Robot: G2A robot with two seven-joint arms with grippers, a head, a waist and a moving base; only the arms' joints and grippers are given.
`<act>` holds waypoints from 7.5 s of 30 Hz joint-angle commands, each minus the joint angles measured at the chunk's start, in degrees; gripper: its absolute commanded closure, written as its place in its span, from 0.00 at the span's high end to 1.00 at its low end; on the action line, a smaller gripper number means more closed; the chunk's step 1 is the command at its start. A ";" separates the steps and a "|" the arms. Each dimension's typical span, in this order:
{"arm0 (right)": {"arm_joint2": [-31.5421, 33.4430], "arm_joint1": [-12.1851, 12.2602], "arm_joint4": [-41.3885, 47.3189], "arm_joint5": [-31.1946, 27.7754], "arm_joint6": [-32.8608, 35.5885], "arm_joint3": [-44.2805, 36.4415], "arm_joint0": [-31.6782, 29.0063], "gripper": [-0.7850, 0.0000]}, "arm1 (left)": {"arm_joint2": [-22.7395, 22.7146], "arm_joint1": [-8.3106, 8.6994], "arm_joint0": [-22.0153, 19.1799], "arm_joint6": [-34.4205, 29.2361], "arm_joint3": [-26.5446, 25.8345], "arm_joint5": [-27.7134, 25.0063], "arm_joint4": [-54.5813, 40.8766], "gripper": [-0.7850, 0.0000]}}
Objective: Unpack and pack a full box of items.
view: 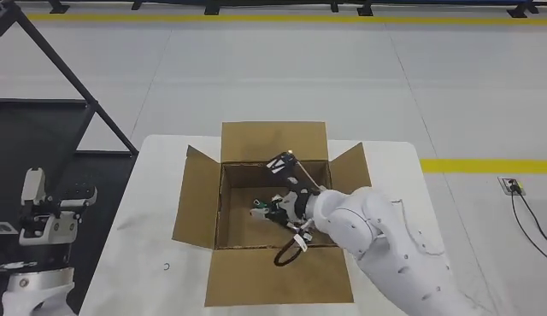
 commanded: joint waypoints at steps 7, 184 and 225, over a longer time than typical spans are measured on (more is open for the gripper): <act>-12.44 -5.96 -0.66 2.67 6.77 19.70 13.63 0.64 | -4.03 -0.09 3.55 -0.63 -1.18 -1.90 -4.67 1.00; 46.96 5.15 -9.93 10.74 14.40 7.45 -18.28 0.81 | 6.38 1.89 0.13 -1.14 -4.32 0.14 5.71 1.00; 27.23 5.10 -5.15 1.28 7.46 -28.72 -16.62 1.00 | 0.10 2.19 1.15 -2.16 -2.42 -0.23 -2.22 1.00</act>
